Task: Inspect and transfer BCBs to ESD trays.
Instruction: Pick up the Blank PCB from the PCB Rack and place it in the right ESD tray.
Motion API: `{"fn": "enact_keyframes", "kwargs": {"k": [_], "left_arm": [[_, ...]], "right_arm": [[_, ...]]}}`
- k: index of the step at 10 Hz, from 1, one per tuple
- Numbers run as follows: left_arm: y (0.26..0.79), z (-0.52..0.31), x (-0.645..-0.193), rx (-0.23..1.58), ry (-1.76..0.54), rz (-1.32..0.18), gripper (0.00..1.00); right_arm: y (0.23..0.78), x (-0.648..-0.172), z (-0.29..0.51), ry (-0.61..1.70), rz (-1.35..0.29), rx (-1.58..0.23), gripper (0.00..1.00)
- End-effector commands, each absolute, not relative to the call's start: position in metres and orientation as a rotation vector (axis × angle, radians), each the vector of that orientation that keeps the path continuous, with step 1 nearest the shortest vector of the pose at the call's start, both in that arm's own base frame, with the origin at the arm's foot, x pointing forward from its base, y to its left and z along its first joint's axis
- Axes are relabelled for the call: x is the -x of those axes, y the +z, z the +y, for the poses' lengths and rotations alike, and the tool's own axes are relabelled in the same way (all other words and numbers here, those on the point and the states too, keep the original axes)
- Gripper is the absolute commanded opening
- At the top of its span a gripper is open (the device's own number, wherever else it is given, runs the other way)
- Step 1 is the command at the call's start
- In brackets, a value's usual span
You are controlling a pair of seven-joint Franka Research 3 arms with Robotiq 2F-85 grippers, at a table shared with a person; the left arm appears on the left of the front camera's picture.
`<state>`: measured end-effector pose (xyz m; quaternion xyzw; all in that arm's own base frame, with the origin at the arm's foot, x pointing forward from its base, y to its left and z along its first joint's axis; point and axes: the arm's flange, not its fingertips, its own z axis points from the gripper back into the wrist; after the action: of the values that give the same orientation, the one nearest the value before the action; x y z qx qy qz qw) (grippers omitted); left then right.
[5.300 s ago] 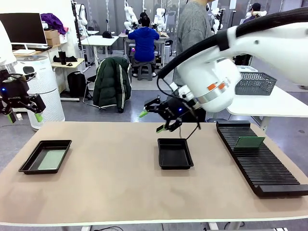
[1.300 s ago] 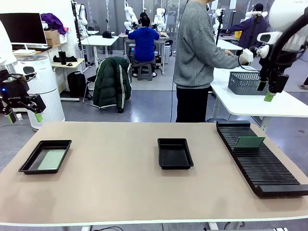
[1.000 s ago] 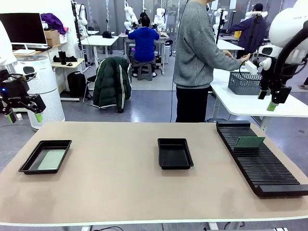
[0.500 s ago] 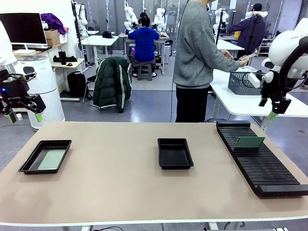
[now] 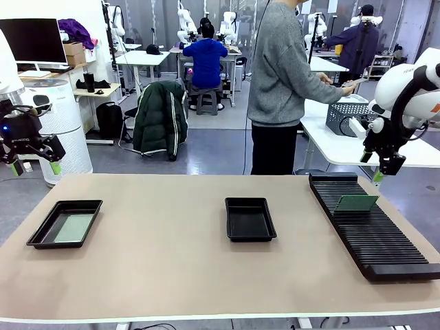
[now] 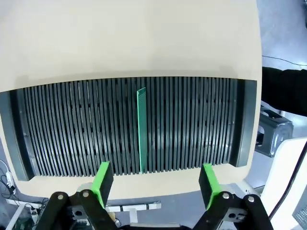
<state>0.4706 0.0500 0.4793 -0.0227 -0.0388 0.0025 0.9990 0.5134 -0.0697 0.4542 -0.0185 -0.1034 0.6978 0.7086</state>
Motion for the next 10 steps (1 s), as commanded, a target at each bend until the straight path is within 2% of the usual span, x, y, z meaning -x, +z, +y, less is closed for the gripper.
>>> {"fn": "enact_keyframes", "kwargs": {"k": [1, 10], "left_arm": [[0.477, 0.05, -0.47, 0.044, 0.005, -0.084, 1.0], [0.477, 0.05, -0.47, 0.044, 0.005, -0.084, 1.0]], "right_arm": [[0.443, -0.507, -0.073, 1.562, -0.258, 0.043, 0.95], [0.394, -0.494, -0.075, 1.542, -0.266, 0.059, 0.95]]}}
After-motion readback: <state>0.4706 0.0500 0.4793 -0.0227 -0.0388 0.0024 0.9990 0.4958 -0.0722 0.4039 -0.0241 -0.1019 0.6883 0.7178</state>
